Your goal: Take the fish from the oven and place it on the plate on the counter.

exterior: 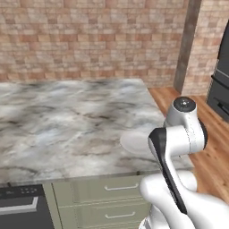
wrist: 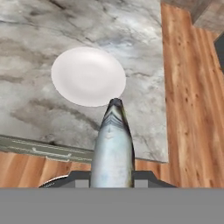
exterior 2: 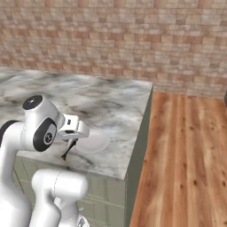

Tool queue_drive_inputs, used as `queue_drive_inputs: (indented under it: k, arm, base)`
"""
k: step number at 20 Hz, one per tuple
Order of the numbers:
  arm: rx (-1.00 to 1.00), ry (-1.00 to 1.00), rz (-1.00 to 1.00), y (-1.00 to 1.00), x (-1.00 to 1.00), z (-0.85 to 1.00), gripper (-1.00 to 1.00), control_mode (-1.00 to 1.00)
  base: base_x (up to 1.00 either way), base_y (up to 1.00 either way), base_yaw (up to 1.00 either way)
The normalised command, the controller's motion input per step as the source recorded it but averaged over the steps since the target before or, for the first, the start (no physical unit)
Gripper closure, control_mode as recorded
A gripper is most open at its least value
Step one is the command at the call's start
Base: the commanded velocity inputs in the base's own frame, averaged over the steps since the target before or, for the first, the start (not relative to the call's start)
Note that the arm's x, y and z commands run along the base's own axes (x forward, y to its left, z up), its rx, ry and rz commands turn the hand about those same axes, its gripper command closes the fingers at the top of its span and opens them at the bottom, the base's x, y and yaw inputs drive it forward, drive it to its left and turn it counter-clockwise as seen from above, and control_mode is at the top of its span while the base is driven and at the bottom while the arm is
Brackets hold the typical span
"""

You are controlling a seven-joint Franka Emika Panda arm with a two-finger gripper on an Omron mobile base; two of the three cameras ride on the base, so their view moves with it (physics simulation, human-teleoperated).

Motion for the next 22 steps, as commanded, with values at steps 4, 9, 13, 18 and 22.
queue_drive_inputs:
  k: [4,9,13,18,22]
  arm:
    - [0.0,0.0,0.0,0.0,0.0,0.0,1.0,1.0]
    - [0.0,0.0,0.0,0.0,0.0,0.0,1.0,1.0]
    - [0.09,0.01,-0.03,0.0,0.45,0.0,1.0,-1.0]
    - [0.19,0.07,0.0,0.02,1.0,0.0,1.0,-1.0]
    - [0.14,0.15,0.0,0.02,1.0,-0.28,1.0,-1.0]
  base:
    - [-0.03,0.0,-0.1]
    - [0.0,0.0,-0.07]
    - [0.0,0.0,0.0]
    - [0.0,0.0,0.0]
    - [0.0,0.0,0.0]
